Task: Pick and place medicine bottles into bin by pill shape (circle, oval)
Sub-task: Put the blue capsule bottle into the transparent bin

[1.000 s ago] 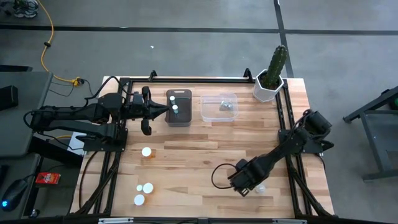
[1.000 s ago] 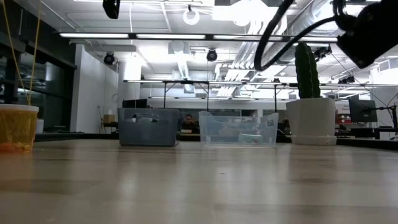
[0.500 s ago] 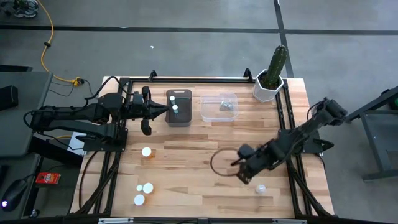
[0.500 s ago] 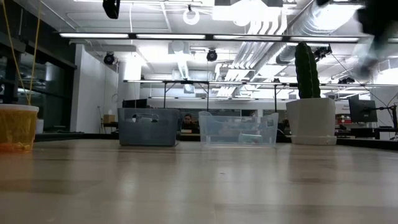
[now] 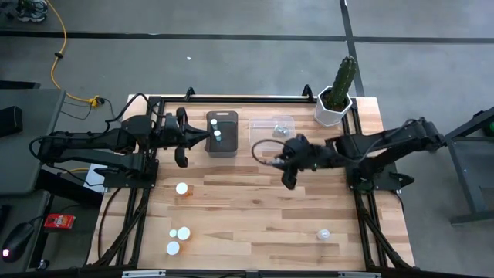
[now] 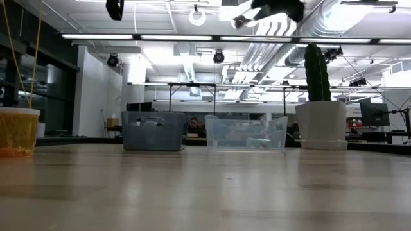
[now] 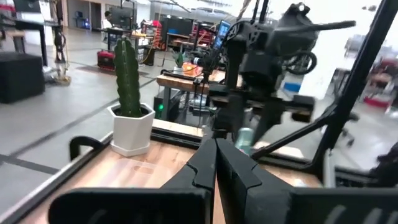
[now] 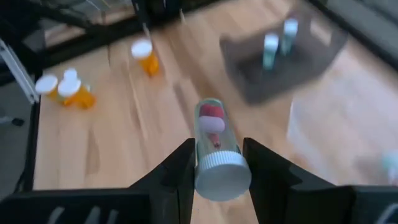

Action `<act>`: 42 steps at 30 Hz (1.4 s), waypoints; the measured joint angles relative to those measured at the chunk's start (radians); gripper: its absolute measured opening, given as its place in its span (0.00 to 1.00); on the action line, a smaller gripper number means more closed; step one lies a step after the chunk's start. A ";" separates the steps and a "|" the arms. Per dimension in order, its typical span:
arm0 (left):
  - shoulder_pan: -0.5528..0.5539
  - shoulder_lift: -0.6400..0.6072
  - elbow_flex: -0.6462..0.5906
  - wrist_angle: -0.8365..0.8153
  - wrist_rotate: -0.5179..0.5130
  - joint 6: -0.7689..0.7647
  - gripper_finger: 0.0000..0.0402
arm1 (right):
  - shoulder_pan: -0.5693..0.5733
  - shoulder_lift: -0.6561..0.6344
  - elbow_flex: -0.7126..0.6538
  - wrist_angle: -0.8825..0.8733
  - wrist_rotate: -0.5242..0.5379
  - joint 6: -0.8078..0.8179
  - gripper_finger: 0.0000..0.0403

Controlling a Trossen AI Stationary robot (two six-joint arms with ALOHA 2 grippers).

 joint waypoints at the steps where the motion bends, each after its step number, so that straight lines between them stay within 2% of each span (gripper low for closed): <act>1: 0.000 0.000 0.000 0.006 0.008 -0.025 0.00 | -0.017 0.000 0.000 0.029 -0.008 -0.038 0.26; 8: -0.001 0.000 0.000 0.056 0.112 -0.095 0.00 | -0.101 0.000 0.000 0.155 -0.091 -0.187 0.26; 20: 0.000 0.000 0.000 0.056 0.112 -0.095 0.00 | -0.126 0.000 0.000 0.169 -0.124 -0.229 0.27; 25: 0.000 0.000 0.000 0.055 0.110 -0.095 0.00 | -0.192 0.006 0.002 0.167 -0.099 -0.240 0.27; 30: 0.000 0.000 0.000 0.054 0.110 -0.098 0.00 | -0.328 0.093 0.135 -0.052 -0.158 -0.246 0.27; 38: 0.000 0.000 0.000 0.053 0.082 -0.095 0.00 | -0.512 0.412 0.419 -0.567 -0.145 -0.302 0.27; 42: 0.000 0.000 0.000 0.053 0.071 -0.095 0.00 | -0.575 0.538 0.453 -0.666 -0.193 -0.271 0.27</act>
